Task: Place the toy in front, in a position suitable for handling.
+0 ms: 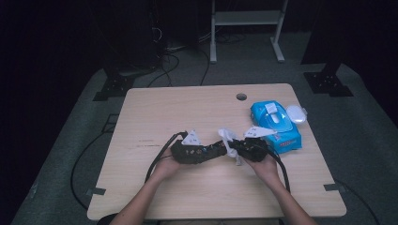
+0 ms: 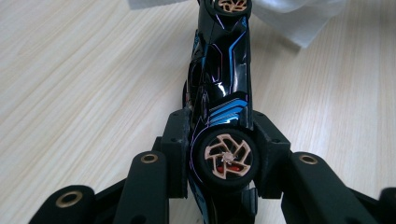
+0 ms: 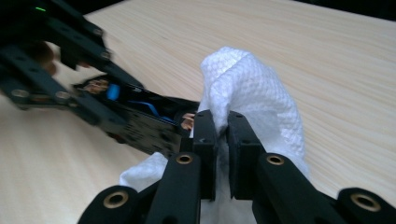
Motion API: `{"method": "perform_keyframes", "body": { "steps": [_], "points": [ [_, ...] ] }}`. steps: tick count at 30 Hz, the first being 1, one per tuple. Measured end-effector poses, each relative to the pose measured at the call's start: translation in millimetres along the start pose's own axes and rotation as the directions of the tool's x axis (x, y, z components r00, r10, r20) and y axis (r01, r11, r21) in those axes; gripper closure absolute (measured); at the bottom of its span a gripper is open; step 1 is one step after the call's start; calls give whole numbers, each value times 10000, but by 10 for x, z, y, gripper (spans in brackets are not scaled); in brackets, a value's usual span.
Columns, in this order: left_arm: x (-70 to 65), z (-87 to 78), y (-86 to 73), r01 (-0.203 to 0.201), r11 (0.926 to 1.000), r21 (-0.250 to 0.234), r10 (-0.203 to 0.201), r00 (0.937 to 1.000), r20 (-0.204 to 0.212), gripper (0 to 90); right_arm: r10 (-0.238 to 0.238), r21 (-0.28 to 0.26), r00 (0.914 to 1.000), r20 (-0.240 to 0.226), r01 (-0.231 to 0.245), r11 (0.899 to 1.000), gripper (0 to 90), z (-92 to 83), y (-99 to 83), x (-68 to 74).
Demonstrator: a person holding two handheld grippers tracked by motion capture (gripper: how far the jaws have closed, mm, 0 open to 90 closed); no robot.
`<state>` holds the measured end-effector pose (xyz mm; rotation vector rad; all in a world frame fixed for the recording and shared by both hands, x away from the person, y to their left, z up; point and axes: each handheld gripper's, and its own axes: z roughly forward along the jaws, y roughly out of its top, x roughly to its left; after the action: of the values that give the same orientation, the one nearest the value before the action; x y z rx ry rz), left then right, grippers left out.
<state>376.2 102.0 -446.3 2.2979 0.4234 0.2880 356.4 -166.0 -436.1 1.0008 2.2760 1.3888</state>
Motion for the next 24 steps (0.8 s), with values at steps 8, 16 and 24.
{"method": "perform_keyframes", "body": {
  "steps": [8,16,24],
  "points": [
    [5,-122,-80,-97,10000,-1,97,10000,12,646,-99,132,9999,-29,99,9999,827,82,-11,25],
    [36,-71,41,-35,9999,167,36,10000,-50,563,244,-31,9993,300,-244,9997,827,-19,-32,-95],
    [25,163,329,-404,9952,893,394,9991,135,497,294,73,9991,292,-297,9995,827,10,-46,-89]
  ]
}}
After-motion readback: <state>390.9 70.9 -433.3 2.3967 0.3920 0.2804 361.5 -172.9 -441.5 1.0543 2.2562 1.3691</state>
